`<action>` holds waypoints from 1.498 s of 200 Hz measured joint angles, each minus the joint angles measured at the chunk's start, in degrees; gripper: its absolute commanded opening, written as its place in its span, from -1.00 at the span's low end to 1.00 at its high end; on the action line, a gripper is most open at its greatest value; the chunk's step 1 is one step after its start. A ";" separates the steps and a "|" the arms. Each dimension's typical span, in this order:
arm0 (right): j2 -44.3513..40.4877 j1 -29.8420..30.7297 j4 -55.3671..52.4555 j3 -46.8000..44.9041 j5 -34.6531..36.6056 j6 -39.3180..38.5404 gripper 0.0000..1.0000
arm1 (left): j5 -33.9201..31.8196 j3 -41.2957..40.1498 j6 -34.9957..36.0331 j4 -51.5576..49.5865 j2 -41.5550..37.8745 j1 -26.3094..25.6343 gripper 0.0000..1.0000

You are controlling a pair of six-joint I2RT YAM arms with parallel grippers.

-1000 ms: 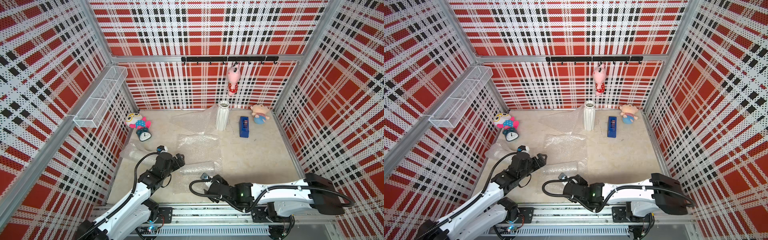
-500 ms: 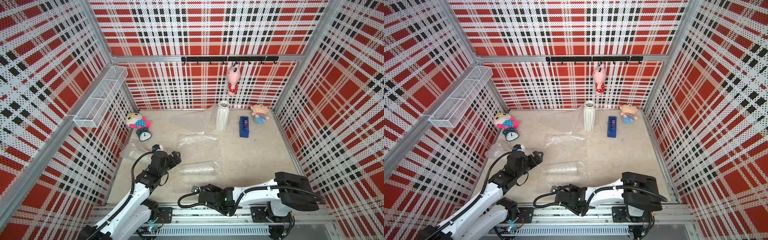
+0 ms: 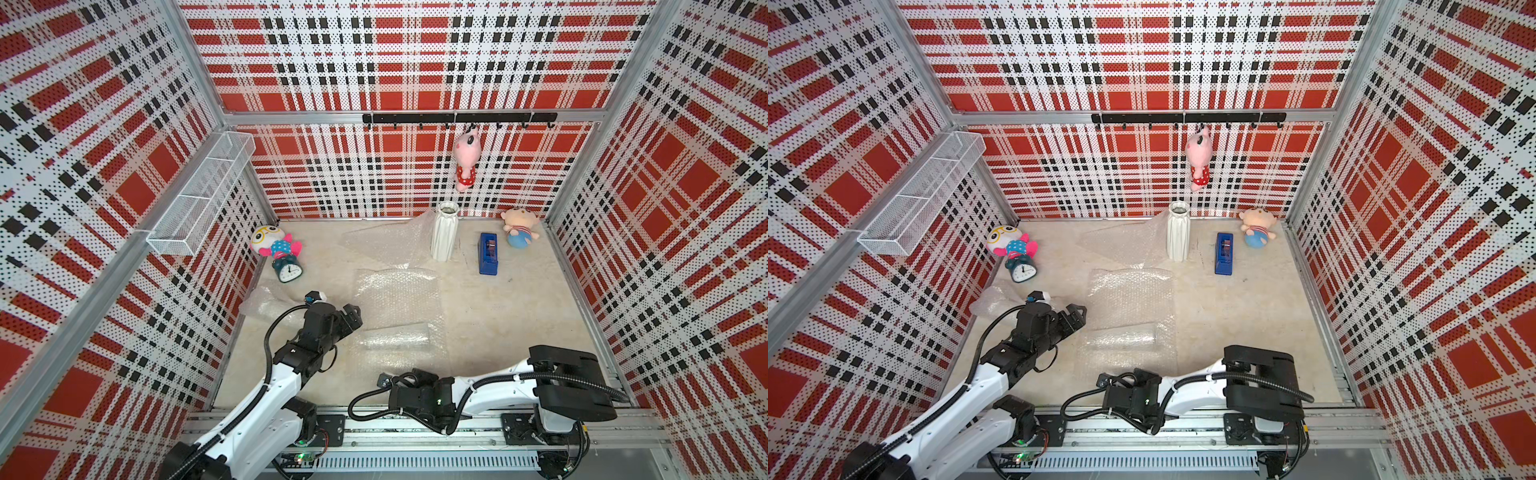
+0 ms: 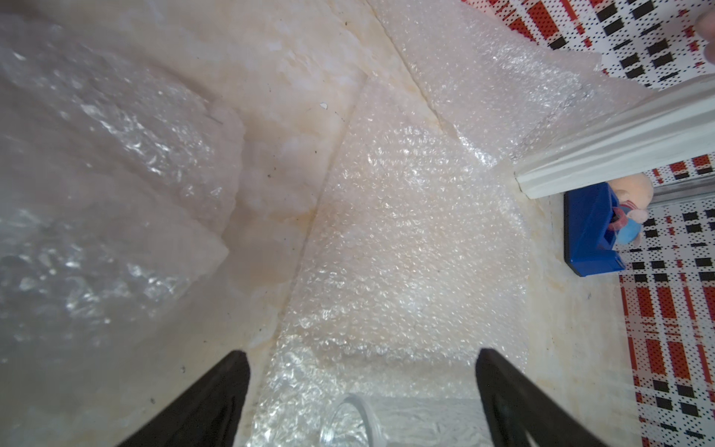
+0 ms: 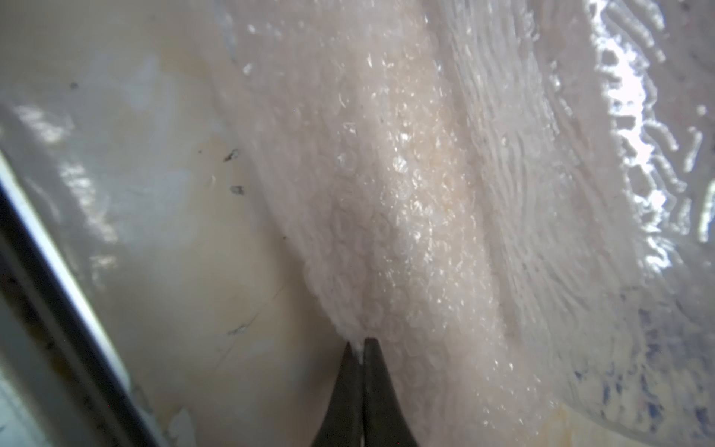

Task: Wrap vases in bubble wrap
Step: Wrap the vase in bubble wrap.

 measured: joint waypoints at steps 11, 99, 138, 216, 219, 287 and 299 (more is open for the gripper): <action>-0.37 0.11 0.33 -0.28 1.05 -0.44 -1.00 | -0.87 -0.02 -0.13 0.17 1.64 -1.77 0.90; -6.56 0.07 6.71 -2.45 10.93 -4.33 -1.00 | -4.11 1.46 0.07 2.40 10.01 -7.74 0.91; -7.54 -1.53 10.47 -3.67 12.87 -5.40 -1.00 | -5.60 3.72 0.98 2.38 13.75 -9.03 0.91; -7.72 -5.55 17.42 -4.44 14.47 -9.86 -1.00 | -7.21 5.90 3.17 2.58 17.97 -9.99 0.90; -7.72 -5.79 17.66 -4.50 14.45 -10.12 -1.00 | -7.26 5.92 3.21 2.60 17.99 -9.99 0.90; -7.63 -9.18 22.21 -4.76 13.77 -15.28 -0.91 | -7.52 6.86 4.31 4.11 21.00 -9.99 0.89; -7.45 -9.70 22.99 -4.76 13.68 -16.00 -0.84 | -7.50 6.86 4.39 4.39 21.16 -9.99 0.87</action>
